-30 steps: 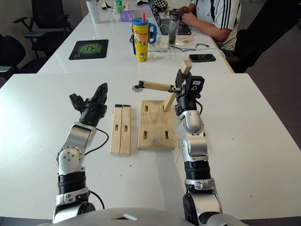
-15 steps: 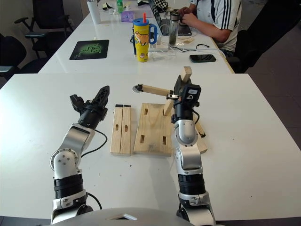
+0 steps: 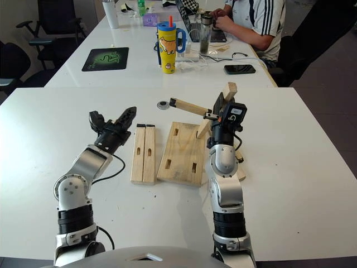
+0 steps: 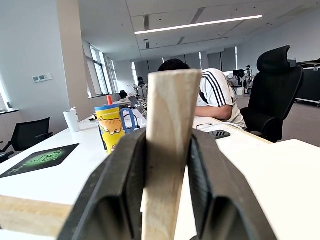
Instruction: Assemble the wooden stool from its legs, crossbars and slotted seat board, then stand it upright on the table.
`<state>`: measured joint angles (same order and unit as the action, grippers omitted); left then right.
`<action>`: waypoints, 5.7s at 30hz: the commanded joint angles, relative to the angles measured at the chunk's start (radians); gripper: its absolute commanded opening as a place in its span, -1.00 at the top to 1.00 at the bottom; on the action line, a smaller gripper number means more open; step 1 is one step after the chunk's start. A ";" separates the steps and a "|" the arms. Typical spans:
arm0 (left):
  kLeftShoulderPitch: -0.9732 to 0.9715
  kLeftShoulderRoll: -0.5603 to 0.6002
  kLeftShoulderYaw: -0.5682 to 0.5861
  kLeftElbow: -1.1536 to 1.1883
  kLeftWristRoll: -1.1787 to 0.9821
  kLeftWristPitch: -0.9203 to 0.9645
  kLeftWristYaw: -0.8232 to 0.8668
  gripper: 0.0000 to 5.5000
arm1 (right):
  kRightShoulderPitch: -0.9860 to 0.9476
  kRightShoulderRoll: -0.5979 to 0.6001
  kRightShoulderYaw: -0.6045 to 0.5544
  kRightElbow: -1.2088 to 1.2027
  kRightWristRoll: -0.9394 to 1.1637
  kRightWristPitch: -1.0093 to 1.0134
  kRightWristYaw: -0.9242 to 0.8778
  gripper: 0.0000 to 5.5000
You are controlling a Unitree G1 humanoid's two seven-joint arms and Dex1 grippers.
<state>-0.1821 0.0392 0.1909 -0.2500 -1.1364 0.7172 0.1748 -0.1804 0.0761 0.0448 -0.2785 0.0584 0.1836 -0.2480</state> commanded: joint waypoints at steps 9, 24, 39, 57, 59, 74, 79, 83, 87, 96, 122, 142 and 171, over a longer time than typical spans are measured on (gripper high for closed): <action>0.067 0.186 -0.431 -0.041 0.432 0.161 -0.150 0.19 | -0.022 0.001 -0.041 0.132 0.026 0.198 0.048 0.62; 0.074 0.190 -0.428 0.024 0.606 0.165 -0.251 0.19 | -0.116 -0.022 -0.077 0.022 0.004 0.113 0.043 0.62; 0.005 0.160 -0.400 0.024 0.689 0.171 -0.308 0.19 | -0.258 -0.019 -0.107 -0.015 0.041 0.241 0.059 0.62; -0.090 0.391 -0.467 -0.144 0.725 0.096 -0.684 0.19 | -0.412 -0.152 -0.263 0.313 0.310 0.082 0.415 0.62; -0.074 0.398 -0.487 -0.130 0.748 0.088 -0.689 0.19 | -0.415 -0.151 -0.264 0.301 0.337 0.095 0.433 0.62; 0.025 0.509 -0.341 -0.054 0.751 -0.023 -0.831 0.19 | -0.581 -0.467 -0.412 0.399 0.920 0.592 0.916 0.63; -0.063 0.518 -0.174 -0.013 0.626 -0.025 -0.900 0.19 | -0.586 -0.586 -0.257 0.426 0.920 0.717 1.259 0.63; -0.169 0.469 -0.014 0.008 0.386 0.049 -0.925 0.19 | -0.601 -0.606 -0.148 0.450 0.865 0.715 1.417 0.63; -0.261 0.443 0.059 0.014 0.174 0.143 -0.925 0.19 | -0.658 -0.585 -0.118 0.487 0.845 0.705 1.481 0.63; -0.343 0.395 -0.030 0.034 0.109 0.199 -0.923 0.19 | -0.747 -0.532 -0.080 0.525 0.822 0.696 1.532 0.63; -0.320 0.372 -0.075 -0.013 0.037 0.224 -0.893 0.60 | -0.750 -0.478 -0.033 0.521 0.738 0.672 1.599 0.63; -0.336 0.331 -0.035 0.103 0.225 0.062 -0.768 0.62 | -0.752 -0.524 -0.171 0.598 0.682 0.626 1.383 0.30; 0.147 -0.092 -0.062 -0.161 0.419 -0.228 -0.254 0.62 | 0.140 -0.705 0.137 0.055 0.207 0.085 1.274 0.30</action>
<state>-0.0508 -0.0503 0.1304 -0.3988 -0.7237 0.4977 -0.0902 -0.0628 -0.6239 0.1625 -0.2442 0.3055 0.3064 1.0348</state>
